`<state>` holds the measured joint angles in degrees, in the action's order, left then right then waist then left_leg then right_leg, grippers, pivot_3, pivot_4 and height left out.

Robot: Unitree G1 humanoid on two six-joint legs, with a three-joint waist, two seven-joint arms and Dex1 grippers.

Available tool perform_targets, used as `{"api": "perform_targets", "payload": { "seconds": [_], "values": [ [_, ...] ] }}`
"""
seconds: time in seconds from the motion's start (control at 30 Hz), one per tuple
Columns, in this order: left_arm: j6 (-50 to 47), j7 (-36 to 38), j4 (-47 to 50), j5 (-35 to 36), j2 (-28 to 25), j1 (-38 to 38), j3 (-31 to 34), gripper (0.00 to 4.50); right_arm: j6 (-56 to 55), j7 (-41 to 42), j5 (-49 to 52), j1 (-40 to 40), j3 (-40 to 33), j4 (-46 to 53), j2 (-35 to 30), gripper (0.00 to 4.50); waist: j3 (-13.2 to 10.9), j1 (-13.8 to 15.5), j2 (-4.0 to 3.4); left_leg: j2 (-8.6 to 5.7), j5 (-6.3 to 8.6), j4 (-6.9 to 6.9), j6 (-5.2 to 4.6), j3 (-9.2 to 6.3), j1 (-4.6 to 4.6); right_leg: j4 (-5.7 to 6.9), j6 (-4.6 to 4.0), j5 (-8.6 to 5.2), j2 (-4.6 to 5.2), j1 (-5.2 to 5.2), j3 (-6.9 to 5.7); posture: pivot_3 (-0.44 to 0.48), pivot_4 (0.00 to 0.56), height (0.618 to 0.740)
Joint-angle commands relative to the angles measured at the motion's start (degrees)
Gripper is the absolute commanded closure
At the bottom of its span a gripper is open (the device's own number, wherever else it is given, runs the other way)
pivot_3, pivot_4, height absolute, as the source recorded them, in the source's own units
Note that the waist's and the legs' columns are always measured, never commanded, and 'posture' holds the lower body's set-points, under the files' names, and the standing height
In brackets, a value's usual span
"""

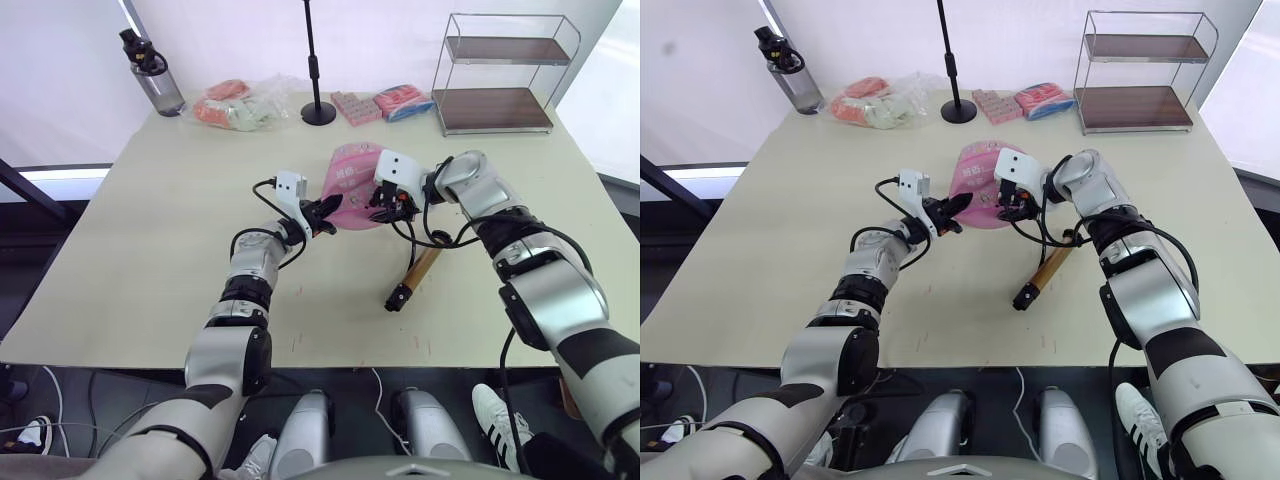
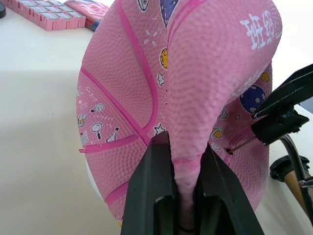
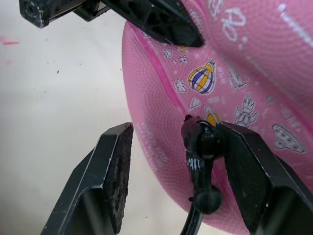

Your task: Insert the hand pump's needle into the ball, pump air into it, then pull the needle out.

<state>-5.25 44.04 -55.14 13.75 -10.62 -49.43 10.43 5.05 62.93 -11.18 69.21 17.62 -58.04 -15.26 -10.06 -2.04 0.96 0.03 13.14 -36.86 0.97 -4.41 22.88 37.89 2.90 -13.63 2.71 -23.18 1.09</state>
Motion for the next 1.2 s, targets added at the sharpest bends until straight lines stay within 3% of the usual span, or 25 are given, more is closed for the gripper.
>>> {"api": "perform_targets", "payload": {
  "seconds": [0.03,0.1,0.17,0.2,1.2],
  "values": [
    [-2.00,0.70,-2.78,-2.43,1.00,1.91,-3.11,4.50,-0.07,0.38,0.16,1.61,-0.51,0.50,-0.21,1.90,0.00,-0.01,0.00,0.00,0.00,0.00,0.00,0.00,0.00,0.00,0.00,0.00,0.00,0.00,0.00,0.000,0.150,0.731],
    [-1.99,0.64,-2.82,-2.43,1.02,1.92,-3.09,4.50,-0.22,0.40,-0.32,1.63,-0.17,0.32,-0.42,2.45,0.00,-0.01,0.00,0.00,0.00,0.00,0.00,0.00,0.00,0.01,0.00,0.00,0.00,0.00,0.00,0.000,0.150,0.731],
    [-2.01,0.59,-2.87,-2.45,1.06,1.93,-3.08,4.50,-0.36,0.09,-1.01,1.62,0.24,0.24,-0.69,3.33,0.00,0.00,0.00,0.00,0.00,-0.01,0.00,0.00,0.00,0.01,0.00,0.00,0.00,0.00,0.00,0.000,0.150,0.731],
    [-2.01,0.58,-2.90,-2.45,1.09,1.92,-3.07,4.50,-0.52,-0.22,-1.38,1.62,0.43,0.15,-0.82,3.51,0.00,0.00,0.00,0.00,0.00,0.00,0.00,0.01,0.00,0.01,0.00,0.00,0.00,0.00,0.00,0.000,0.150,0.731],
    [-1.98,0.40,-3.21,-2.46,1.38,1.79,-2.99,4.50,-0.18,-3.89,-5.72,1.92,2.37,-2.28,-1.25,3.51,0.01,0.01,0.00,0.00,0.00,-0.14,0.00,-0.01,-0.03,0.10,0.00,0.01,0.00,0.04,0.00,0.000,0.150,0.731]
  ]
}}
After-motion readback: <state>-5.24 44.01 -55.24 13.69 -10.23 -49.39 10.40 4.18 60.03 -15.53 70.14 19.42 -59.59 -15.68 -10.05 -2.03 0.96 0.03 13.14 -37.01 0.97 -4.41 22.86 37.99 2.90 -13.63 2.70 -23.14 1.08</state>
